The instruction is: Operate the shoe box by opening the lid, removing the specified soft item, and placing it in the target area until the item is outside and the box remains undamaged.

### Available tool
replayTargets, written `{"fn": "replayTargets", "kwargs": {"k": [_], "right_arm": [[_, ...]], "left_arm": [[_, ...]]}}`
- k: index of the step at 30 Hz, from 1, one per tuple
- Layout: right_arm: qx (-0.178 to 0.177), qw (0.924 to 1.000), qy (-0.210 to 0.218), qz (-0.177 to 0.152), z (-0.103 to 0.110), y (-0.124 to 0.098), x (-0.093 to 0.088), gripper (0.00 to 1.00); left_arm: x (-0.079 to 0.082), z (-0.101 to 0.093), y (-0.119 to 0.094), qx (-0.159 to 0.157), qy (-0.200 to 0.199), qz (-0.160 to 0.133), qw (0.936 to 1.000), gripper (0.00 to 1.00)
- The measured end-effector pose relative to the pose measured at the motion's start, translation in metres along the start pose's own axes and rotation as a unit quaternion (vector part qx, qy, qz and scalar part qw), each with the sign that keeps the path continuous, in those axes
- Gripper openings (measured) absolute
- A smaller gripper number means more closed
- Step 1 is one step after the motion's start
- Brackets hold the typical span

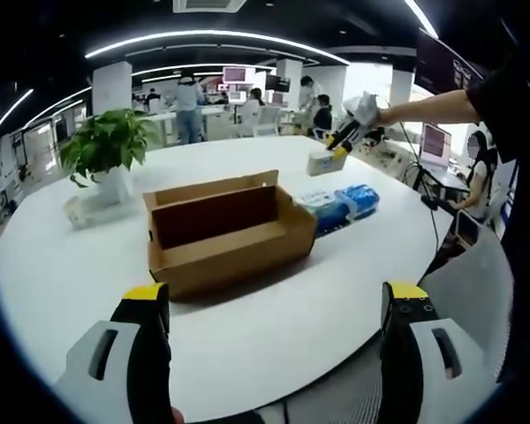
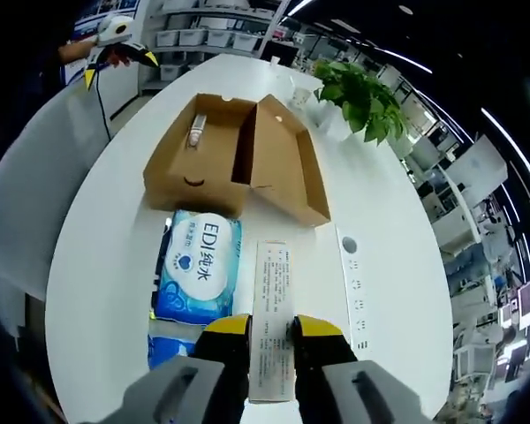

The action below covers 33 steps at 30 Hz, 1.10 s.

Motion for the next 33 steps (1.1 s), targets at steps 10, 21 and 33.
{"fn": "replayTargets", "kwargs": {"k": [10,21,33], "right_arm": [[0.010,0.9996,0.009,0.025,0.002,0.014,-0.028,0.14],[0.024,0.9985,0.016,0.047,0.012,0.025,-0.052,0.14],[0.038,0.9966,0.020,0.070,0.023,0.034,-0.070,0.14]], "left_arm": [[-0.002,0.001,0.004,0.000,0.001,0.013,0.9999,0.99],[-0.006,0.001,0.004,0.004,0.003,0.024,0.9997,0.98],[-0.007,-0.001,0.005,0.004,0.001,0.030,0.9995,0.98]]}}
Point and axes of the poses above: the point that each gripper's makers call its tool centre point, and the gripper's own axes: y roughly forward along the fingers, z roughly to its left, x roughly out of its top, the point moved 7 cm from there along -y, roughly backward along the fingers, and after that the axes turned 4 degrees about -y, right-handed, at the moved point
